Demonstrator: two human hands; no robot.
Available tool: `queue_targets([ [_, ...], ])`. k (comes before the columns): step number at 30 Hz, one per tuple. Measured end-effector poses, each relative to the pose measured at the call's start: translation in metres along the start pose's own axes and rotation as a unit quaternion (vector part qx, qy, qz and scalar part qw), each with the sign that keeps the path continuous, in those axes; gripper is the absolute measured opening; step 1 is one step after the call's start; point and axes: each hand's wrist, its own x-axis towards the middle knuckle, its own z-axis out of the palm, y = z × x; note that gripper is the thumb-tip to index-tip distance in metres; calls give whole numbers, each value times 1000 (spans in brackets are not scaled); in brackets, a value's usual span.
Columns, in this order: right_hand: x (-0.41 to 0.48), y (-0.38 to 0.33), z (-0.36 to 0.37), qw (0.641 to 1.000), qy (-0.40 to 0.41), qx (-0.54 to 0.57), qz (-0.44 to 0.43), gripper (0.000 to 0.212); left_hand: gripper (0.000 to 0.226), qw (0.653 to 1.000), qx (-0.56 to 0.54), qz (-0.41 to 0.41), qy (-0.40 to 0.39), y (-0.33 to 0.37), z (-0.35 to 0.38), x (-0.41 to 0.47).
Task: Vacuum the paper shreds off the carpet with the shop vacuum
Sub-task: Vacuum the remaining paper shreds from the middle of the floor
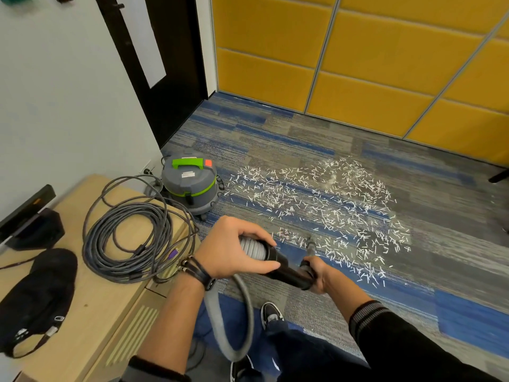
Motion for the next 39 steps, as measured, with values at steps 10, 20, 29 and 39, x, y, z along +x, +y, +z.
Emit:
queue_targets([
  [10, -19, 19, 52, 996, -86, 5, 7, 33, 30, 999, 38, 22, 11, 13, -17, -34],
  [20, -11, 25, 16, 1000, -4, -6, -8, 31, 28, 1000, -1, -9, 8, 1, -6, -33],
  [29, -26, 38, 69, 995, -94, -14, 2, 30, 28, 998, 57, 33, 19, 23, -30, -51],
  [39, -30, 42, 30, 999, -14, -29, -5, 25, 25, 1000, -5, 8, 12, 12, -22, -50],
])
